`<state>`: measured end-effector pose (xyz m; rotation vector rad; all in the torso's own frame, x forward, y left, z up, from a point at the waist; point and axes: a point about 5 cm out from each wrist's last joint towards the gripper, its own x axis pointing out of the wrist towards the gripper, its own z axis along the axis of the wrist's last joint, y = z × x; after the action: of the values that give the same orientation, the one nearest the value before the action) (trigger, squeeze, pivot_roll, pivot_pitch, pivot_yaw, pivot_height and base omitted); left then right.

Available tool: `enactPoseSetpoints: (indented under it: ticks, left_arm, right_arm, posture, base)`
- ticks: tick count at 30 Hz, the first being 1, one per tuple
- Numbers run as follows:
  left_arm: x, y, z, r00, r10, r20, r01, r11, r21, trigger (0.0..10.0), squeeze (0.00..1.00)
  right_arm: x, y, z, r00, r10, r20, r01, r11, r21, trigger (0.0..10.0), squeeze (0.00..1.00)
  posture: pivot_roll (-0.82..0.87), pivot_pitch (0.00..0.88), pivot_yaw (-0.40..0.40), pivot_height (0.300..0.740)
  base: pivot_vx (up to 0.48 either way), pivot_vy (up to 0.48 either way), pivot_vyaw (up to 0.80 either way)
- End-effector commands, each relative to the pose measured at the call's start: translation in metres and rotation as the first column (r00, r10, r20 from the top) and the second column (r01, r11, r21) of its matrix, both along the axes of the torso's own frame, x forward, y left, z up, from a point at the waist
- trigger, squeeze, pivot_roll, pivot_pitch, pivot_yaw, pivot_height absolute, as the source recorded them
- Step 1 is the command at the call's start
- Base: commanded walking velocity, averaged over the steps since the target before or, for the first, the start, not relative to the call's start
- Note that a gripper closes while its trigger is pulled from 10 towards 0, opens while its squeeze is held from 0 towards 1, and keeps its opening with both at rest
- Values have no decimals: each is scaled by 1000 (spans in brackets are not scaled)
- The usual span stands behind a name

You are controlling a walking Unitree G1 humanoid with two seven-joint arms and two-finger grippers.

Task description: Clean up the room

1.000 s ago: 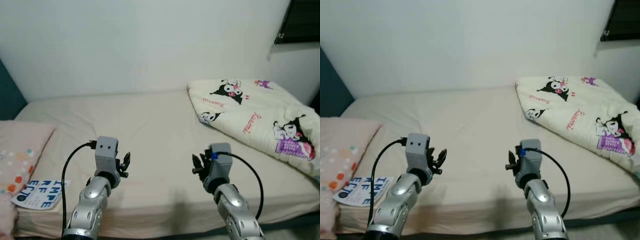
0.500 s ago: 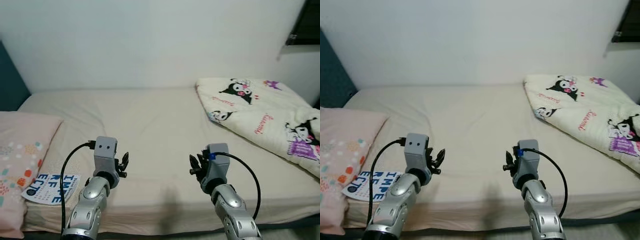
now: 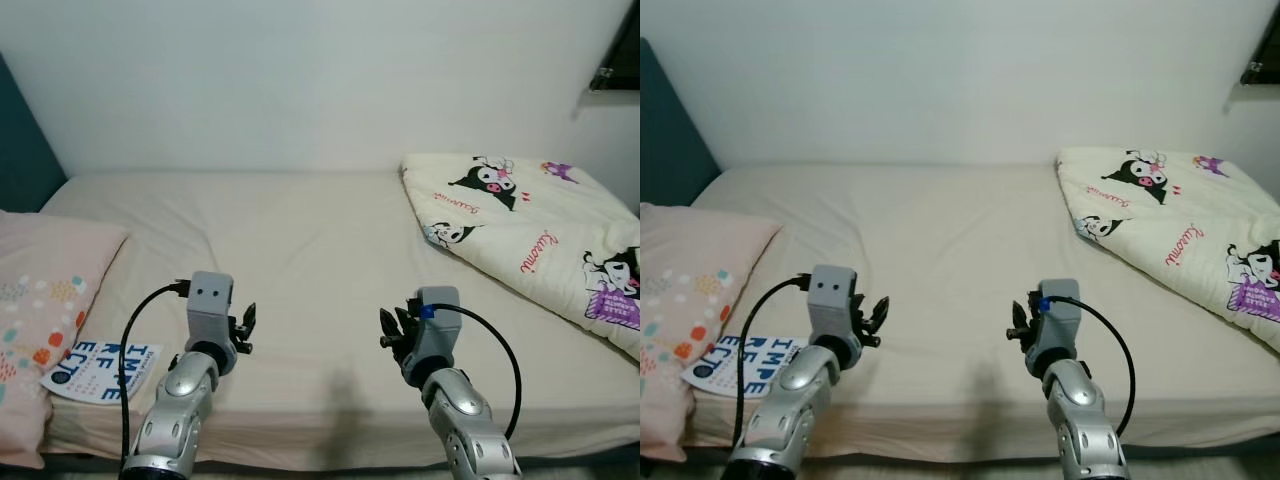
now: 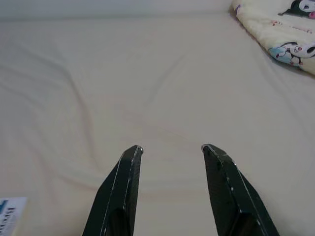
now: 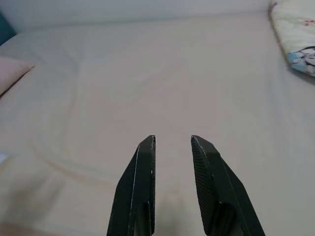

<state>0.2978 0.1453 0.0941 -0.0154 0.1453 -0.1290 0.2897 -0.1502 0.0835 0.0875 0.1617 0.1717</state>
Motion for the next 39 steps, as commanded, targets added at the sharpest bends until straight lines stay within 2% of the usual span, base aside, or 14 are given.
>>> enactPoseSetpoints:
  ticks: [1, 9, 30, 35, 39]
  left_arm:
    - [0, -5, 0, 1000, -15, -8, 15, 1000, 7, 10000, 0]
    - [0, -4, -1, 1000, -14, -10, 14, 1000, 4, 10000, 0]
    - [-1, -3, -1, 1000, -20, -18, 20, 1000, 10, 10000, 0]
    - [-1, -3, -1, 1000, -23, -21, 23, 1000, 12, 10000, 0]
    - [-1, -2, -1, 999, -24, -22, 24, 1000, 13, 10000, 0]
  right_arm:
    - [-1, -6, -1, 1000, -13, -7, 13, 1000, -11, 10000, 0]
    - [-1, -8, 0, 1000, -30, -8, 30, 999, -21, 10000, 0]
    - [-1, -10, 0, 998, -58, -8, 58, 998, 11, 10000, 0]
    - [0, -10, 1, 999, -47, -7, 47, 999, -13, 10000, 0]
    - [-1, -10, 0, 999, -52, -8, 52, 999, -16, 10000, 0]
  posture:
    - [-16, 20, 7, 740]
    - [-15, 21, 7, 740]
    - [-14, 29, 15, 740]
    - [-13, 33, 18, 740]
    - [-10, 38, 23, 740]
  base:
    - [0, -480, 0]
    - [0, -480, 551]
    - [0, -480, 0]
    - [0, -480, 0]
    - [0, -480, 800]
